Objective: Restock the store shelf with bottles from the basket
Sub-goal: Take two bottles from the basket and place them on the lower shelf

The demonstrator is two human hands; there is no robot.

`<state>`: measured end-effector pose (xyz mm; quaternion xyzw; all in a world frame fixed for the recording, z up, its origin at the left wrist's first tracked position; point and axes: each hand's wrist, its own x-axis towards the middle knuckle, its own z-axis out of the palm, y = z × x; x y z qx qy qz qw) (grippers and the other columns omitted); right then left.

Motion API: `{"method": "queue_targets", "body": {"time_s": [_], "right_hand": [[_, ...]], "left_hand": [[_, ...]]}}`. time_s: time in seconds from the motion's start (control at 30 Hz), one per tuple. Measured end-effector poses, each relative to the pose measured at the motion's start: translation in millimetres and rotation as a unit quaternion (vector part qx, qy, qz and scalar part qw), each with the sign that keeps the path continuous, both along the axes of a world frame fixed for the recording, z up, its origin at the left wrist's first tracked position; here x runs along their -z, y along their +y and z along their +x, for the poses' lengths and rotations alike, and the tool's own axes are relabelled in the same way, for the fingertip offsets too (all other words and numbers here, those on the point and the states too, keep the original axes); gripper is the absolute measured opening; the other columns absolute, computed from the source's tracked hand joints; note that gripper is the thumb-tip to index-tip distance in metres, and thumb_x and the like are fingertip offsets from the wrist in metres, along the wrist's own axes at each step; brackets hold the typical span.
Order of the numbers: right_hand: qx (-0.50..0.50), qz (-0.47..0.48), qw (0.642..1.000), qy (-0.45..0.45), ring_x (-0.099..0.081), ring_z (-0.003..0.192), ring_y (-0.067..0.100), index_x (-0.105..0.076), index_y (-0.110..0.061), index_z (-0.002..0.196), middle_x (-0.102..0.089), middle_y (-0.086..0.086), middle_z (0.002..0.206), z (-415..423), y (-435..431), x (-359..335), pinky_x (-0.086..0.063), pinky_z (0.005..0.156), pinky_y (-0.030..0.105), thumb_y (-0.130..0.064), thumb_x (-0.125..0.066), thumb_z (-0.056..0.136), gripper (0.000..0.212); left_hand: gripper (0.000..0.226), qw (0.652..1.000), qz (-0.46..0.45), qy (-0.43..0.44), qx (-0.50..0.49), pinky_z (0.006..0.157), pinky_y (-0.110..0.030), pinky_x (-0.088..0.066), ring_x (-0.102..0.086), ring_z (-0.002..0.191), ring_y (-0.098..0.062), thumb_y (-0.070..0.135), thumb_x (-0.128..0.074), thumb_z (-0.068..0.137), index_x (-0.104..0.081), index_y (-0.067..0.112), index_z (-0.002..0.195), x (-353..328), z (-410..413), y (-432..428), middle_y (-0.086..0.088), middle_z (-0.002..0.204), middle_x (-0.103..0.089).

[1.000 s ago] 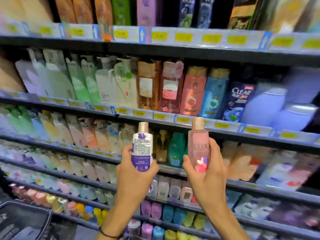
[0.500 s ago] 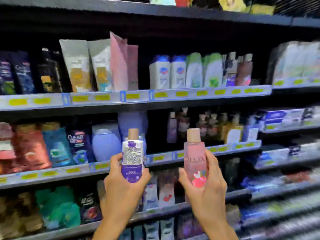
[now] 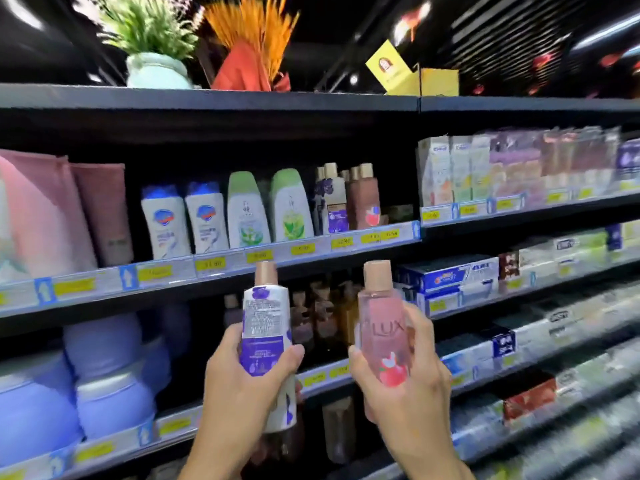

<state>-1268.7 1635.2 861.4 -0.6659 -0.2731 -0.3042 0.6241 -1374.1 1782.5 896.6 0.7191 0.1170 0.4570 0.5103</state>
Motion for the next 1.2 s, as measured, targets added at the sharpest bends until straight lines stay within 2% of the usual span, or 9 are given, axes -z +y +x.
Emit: {"method": "queue_targets", "body": {"time_s": [0.17, 0.5, 0.63, 0.7, 0.77, 0.87, 1.0, 1.07, 1.2], "right_hand": [[-0.038, -0.001, 0.999, -0.01, -0.065, 0.094, 0.016, -0.034, -0.048, 0.13, -0.066, -0.011, 0.11, 62, 8, -34, -0.053, 0.087, 0.038, -0.042, -0.079, 0.077, 0.07], [-0.092, -0.024, 0.993, -0.073, -0.054, 0.082, -0.029, -0.031, -0.02, 0.143, -0.053, -0.027, 0.103, 192, 17, -137, -0.037, 0.07, -0.004, -0.033, -0.064, 0.096, 0.059], [-0.107, -0.056, 0.988, -0.095, -0.058, 0.089, -0.014, -0.025, -0.02, 0.148, -0.059, -0.015, 0.112, 237, 26, -158, -0.042, 0.08, 0.011, -0.044, -0.052, 0.101, 0.06], [-0.129, -0.071, 0.985, -0.088, -0.059, 0.094, 0.0, -0.023, -0.02, 0.148, -0.06, -0.01, 0.118, 255, 30, -165, -0.041, 0.081, 0.017, -0.045, -0.05, 0.102, 0.059], [-0.155, -0.081, 0.982, -0.07, -0.059, 0.088, 0.001, -0.029, -0.02, 0.141, -0.061, -0.009, 0.111, 268, 31, -173, -0.04, 0.069, 0.006, -0.041, -0.05, 0.102, 0.049], [-0.183, -0.082, 0.978, -0.059, -0.058, 0.09, -0.001, -0.033, -0.025, 0.124, -0.06, -0.004, 0.111, 280, 32, -184, -0.04, 0.06, 0.002, -0.035, -0.051, 0.102, 0.03], [-0.208, -0.083, 0.973, -0.063, -0.058, 0.109, 0.027, -0.032, -0.033, 0.114, -0.055, 0.005, 0.121, 290, 44, -187, -0.051, 0.091, 0.039, -0.042, -0.052, 0.091, 0.032], [-0.225, -0.089, 0.969, -0.056, -0.059, 0.108, 0.034, -0.031, -0.04, 0.104, -0.053, 0.006, 0.12, 291, 46, -184, -0.054, 0.088, 0.054, -0.049, -0.052, 0.084, 0.031], [-0.236, -0.115, 0.963, -0.068, -0.053, 0.113, 0.029, -0.026, -0.034, 0.105, -0.049, 0.006, 0.123, 286, 45, -184, -0.049, 0.096, 0.052, -0.047, -0.05, 0.088, 0.032]], "left_hand": [[0.036, 0.995, -0.028, -0.039, 0.092, 0.056, -0.048, -0.062, -0.072, 0.063, -0.039, 0.002, -0.082, 0.077, -0.056, 0.008, 0.101, -31, 44, -6, -0.018, 0.081, -0.072], [0.043, 0.986, 0.002, -0.103, 0.132, 0.068, -0.046, -0.062, -0.075, 0.079, -0.037, 0.022, -0.079, 0.081, -0.054, 0.02, 0.116, -104, 139, 1, -0.008, 0.097, -0.075], [0.023, 0.988, 0.028, -0.113, 0.105, 0.071, -0.043, -0.062, -0.072, 0.078, -0.021, 0.026, -0.064, 0.097, -0.053, 0.018, 0.116, -129, 172, -1, -0.002, 0.096, -0.07], [0.021, 0.989, 0.016, -0.114, 0.091, 0.083, -0.054, -0.06, -0.067, 0.082, -0.021, 0.028, -0.059, 0.091, -0.056, 0.023, 0.111, -142, 186, 1, 0.001, 0.093, -0.066], [0.024, 0.992, 0.012, -0.109, 0.059, 0.093, -0.066, -0.052, -0.06, 0.087, -0.024, 0.029, -0.052, 0.079, -0.055, 0.028, 0.102, -153, 196, 1, 0.0, 0.093, -0.061], [0.026, 0.994, 0.033, -0.103, 0.011, 0.077, -0.051, -0.052, -0.054, 0.083, -0.02, 0.028, -0.049, 0.077, -0.053, 0.029, 0.102, -159, 209, -3, 0.001, 0.09, -0.057], [0.029, 0.987, 0.099, -0.116, -0.054, 0.068, -0.026, -0.049, -0.057, 0.074, -0.004, 0.012, -0.056, 0.097, -0.047, 0.015, 0.125, -158, 225, -7, 0.005, 0.094, -0.058], [0.037, 0.977, 0.145, -0.111, -0.11, 0.063, -0.024, -0.051, -0.061, 0.073, -0.001, 0.015, -0.059, 0.099, -0.041, 0.015, 0.131, -155, 233, -8, 0.006, 0.095, -0.06], [0.043, 0.957, 0.197, -0.091, -0.192, 0.068, -0.036, -0.052, -0.067, 0.086, -0.02, 0.024, -0.066, 0.094, -0.034, 0.027, 0.122, -150, 250, -5, -0.003, 0.103, -0.064]]}}
